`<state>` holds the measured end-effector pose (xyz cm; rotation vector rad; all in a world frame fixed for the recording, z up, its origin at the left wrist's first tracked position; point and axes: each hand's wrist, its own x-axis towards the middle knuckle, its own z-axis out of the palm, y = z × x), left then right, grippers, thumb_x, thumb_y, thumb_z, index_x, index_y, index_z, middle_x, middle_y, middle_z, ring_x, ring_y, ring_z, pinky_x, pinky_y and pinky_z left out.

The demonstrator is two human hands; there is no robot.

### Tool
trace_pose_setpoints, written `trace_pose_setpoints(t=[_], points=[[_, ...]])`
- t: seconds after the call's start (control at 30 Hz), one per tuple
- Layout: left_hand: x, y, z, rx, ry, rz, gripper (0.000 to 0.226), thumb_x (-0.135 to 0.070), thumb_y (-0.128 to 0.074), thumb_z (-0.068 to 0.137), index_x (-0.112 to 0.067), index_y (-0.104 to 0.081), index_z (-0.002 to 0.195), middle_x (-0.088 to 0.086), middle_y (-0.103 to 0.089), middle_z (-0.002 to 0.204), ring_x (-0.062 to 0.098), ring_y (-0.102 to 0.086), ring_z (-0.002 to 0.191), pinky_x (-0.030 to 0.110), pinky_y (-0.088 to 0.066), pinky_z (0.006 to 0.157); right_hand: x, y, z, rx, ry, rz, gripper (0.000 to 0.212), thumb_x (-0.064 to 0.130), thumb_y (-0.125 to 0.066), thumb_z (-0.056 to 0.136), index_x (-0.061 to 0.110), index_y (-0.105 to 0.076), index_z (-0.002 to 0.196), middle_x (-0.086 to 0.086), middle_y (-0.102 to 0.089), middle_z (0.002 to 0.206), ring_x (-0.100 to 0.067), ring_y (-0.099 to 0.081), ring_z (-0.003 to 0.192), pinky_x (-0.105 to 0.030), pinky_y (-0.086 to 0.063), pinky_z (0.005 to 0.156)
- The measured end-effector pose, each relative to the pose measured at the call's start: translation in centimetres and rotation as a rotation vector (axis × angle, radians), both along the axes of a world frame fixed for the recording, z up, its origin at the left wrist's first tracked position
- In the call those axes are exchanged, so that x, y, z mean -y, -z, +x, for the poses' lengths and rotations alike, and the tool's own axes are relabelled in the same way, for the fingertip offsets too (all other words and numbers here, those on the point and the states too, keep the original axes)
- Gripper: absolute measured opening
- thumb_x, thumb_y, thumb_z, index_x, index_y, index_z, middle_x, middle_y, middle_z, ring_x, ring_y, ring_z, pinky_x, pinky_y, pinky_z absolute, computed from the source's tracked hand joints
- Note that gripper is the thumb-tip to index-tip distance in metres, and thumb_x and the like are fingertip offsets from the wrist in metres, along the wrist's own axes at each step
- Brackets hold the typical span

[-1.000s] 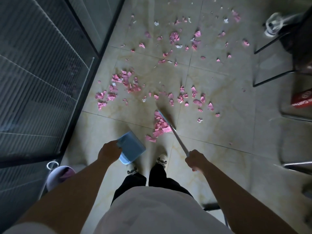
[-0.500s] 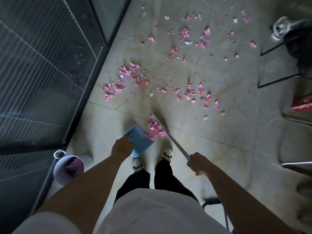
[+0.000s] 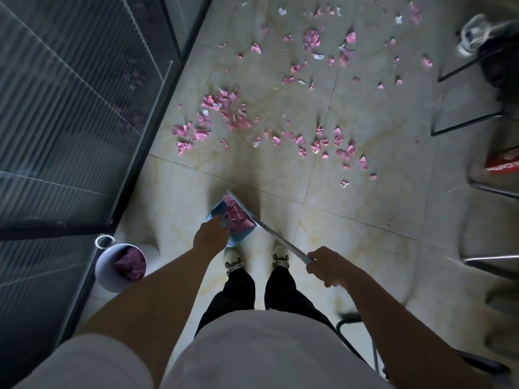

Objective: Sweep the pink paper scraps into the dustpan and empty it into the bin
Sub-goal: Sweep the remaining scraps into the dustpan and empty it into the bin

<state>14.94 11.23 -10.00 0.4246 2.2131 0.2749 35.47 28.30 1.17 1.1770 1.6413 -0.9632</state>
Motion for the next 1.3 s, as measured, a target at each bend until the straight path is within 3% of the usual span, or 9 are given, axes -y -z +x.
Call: trace_pose_setpoints(t=[0.1, 0.23, 0.47, 0.53, 0.63, 0.8, 0.9, 1.03, 1.3], points=[[-0.4, -0.2, 0.0, 0.010, -0.023, 0.004, 0.030, -0.022, -0.047, 0.092, -0.008, -0.052, 0.119, 0.017, -0.063, 0.115, 0.037, -0.060, 0.104, 0.038, -0.048, 0.086, -0.5, -0.5, 0.3, -0.018, 0.066, 0.026, 0.015, 0.012, -0.049, 0.086, 0.011, -0.063, 0.088, 0.001, -0.048, 0.062, -0.016, -0.046, 0.044, -0.019, -0.034, 0.043], [-0.8, -0.4, 0.4, 0.025, -0.051, 0.001, 0.030, -0.020, -0.047, 0.092, -0.008, -0.051, 0.119, 0.017, -0.063, 0.114, 0.037, -0.060, 0.103, 0.039, -0.048, 0.086, -1.3, -0.6, 1.5, -0.027, 0.148, 0.050, 0.021, 0.014, -0.050, 0.083, 0.008, -0.065, 0.095, 0.000, -0.047, 0.061, -0.018, -0.045, 0.047, -0.025, -0.037, 0.051], [-0.9, -0.7, 1.2, 0.024, -0.062, -0.008, 0.026, -0.020, -0.048, 0.092, -0.010, -0.050, 0.116, 0.016, -0.064, 0.109, 0.035, -0.061, 0.096, 0.037, -0.048, 0.081, -3.1, -0.2, 1.7, -0.033, 0.118, 0.138, 0.019, 0.015, -0.047, 0.091, 0.016, -0.059, 0.106, -0.002, -0.053, 0.101, -0.016, -0.055, 0.057, -0.022, -0.039, 0.047], [-0.9, -0.9, 1.5, 0.010, -0.059, -0.009, 0.027, -0.022, -0.048, 0.093, -0.010, -0.050, 0.117, 0.015, -0.064, 0.108, 0.034, -0.061, 0.095, 0.036, -0.047, 0.080, -3.5, 0.4, 1.3, -0.018, 0.079, 0.168, 0.022, 0.015, -0.045, 0.091, 0.011, -0.058, 0.108, -0.002, -0.051, 0.104, -0.017, -0.059, 0.060, -0.027, -0.049, 0.055], [-0.7, -1.3, 1.8, -0.012, -0.080, -0.013, 0.029, -0.022, -0.047, 0.093, -0.010, -0.050, 0.120, 0.015, -0.064, 0.109, 0.035, -0.061, 0.097, 0.036, -0.047, 0.081, -3.7, 1.5, 0.9, -0.010, 0.012, 0.152, 0.020, 0.018, -0.042, 0.089, 0.009, -0.054, 0.102, 0.002, -0.050, 0.093, -0.018, -0.067, 0.072, -0.032, -0.058, 0.071], [-0.1, -1.2, 2.3, -0.036, -0.119, -0.025, 0.029, -0.020, -0.046, 0.092, -0.008, -0.052, 0.118, 0.017, -0.065, 0.109, 0.035, -0.062, 0.097, 0.037, -0.049, 0.082, -2.3, 1.6, 0.0, 0.017, -0.096, 0.086, 0.020, 0.017, -0.046, 0.089, 0.007, -0.053, 0.105, -0.003, -0.055, 0.089, -0.014, -0.063, 0.055, -0.023, -0.046, 0.047], [-0.6, -1.1, 2.5, -0.023, -0.106, -0.025, 0.030, -0.021, -0.047, 0.092, -0.008, -0.051, 0.119, 0.017, -0.064, 0.111, 0.035, -0.062, 0.099, 0.038, -0.049, 0.083, -1.9, 0.9, 0.0, 0.034, -0.117, 0.017, 0.011, 0.012, -0.048, 0.089, 0.007, -0.052, 0.098, -0.004, -0.057, 0.076, -0.016, -0.059, 0.050, -0.023, -0.044, 0.044], [-1.3, -1.0, 2.4, 0.005, -0.119, -0.039, 0.035, -0.018, -0.047, 0.092, -0.009, -0.048, 0.126, 0.017, -0.062, 0.117, 0.036, -0.060, 0.105, 0.038, -0.048, 0.084, -3.5, -0.6, 0.3, 0.016, -0.030, -0.022, 0.015, 0.005, -0.053, 0.087, 0.002, -0.063, 0.098, -0.001, -0.046, 0.058, -0.014, -0.044, 0.041, -0.020, -0.034, 0.038], [-0.5, -0.9, 2.6, -0.016, -0.139, -0.030, 0.029, -0.024, -0.048, 0.092, -0.011, -0.051, 0.118, 0.015, -0.064, 0.112, 0.035, -0.061, 0.099, 0.039, -0.051, 0.084, -6.9, -1.6, 0.6, 0.000, 0.018, 0.086, 0.014, 0.004, -0.050, 0.090, 0.008, -0.062, 0.086, -0.006, -0.049, 0.065, -0.016, -0.047, 0.040, -0.019, -0.035, 0.042]])
